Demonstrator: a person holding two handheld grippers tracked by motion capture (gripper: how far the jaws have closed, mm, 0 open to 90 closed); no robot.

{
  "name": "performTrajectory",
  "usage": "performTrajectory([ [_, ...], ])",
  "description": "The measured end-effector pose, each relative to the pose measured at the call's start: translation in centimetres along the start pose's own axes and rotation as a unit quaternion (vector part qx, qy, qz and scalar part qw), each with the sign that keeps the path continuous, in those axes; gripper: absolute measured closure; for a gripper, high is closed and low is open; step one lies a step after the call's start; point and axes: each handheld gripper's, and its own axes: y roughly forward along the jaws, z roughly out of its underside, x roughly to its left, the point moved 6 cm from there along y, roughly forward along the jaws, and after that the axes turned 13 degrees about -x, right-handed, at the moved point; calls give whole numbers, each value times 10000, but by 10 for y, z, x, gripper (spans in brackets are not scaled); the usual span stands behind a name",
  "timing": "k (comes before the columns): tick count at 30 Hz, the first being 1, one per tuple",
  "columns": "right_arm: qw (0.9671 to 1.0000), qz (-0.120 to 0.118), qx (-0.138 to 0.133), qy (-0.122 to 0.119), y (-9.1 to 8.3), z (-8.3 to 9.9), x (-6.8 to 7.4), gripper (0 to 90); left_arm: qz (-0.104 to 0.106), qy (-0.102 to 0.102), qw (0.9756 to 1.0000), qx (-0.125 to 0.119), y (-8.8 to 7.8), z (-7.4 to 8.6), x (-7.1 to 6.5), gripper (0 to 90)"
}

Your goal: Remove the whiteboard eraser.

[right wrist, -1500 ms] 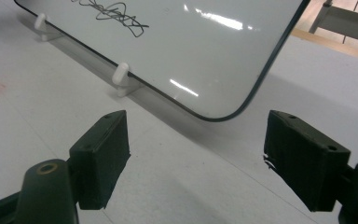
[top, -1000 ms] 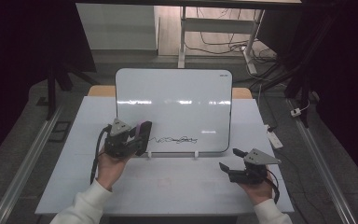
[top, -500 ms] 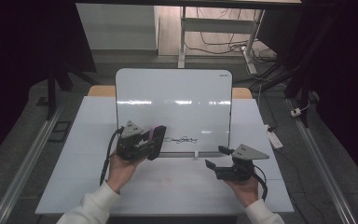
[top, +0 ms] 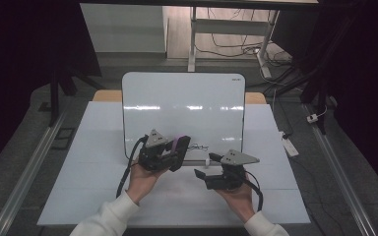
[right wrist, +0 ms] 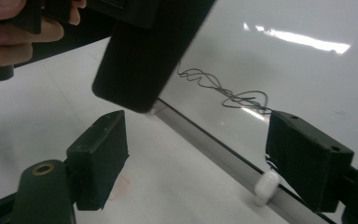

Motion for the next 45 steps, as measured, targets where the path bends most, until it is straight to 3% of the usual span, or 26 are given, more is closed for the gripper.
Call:
performTrajectory([
  [11,9997,-115,-10,194,19,-3,18,175,172,50,9998,24,8,2,-14,632],
  [20,9994,-12,1,342,27,-2,20,169,241,91,9997,27,11,4,-21,632],
  [24,9986,-27,-20,531,30,-3,23,175,266,99,9996,17,13,5,-24,631],
  [28,9981,131,-23,596,32,-3,22,289,294,100,9995,-2,13,5,-27,630],
  [34,9978,92,23,662,30,-3,20,348,350,42,9994,-11,13,6,-25,620],
  [38,9988,-127,-29,471,25,-5,18,376,701,-60,9975,-112,9,3,-19,468],
  [42,9981,-402,-84,453,20,-5,14,382,1269,-172,9915,-251,0,-1,-7,372],
  [44,9971,-650,-88,399,16,-5,10,385,1424,-202,9892,-270,-3,-2,-2,345],
  [45,9971,-650,-88,399,16,-5,10,385,1476,-200,9885,-271,-3,-2,0,345],
])
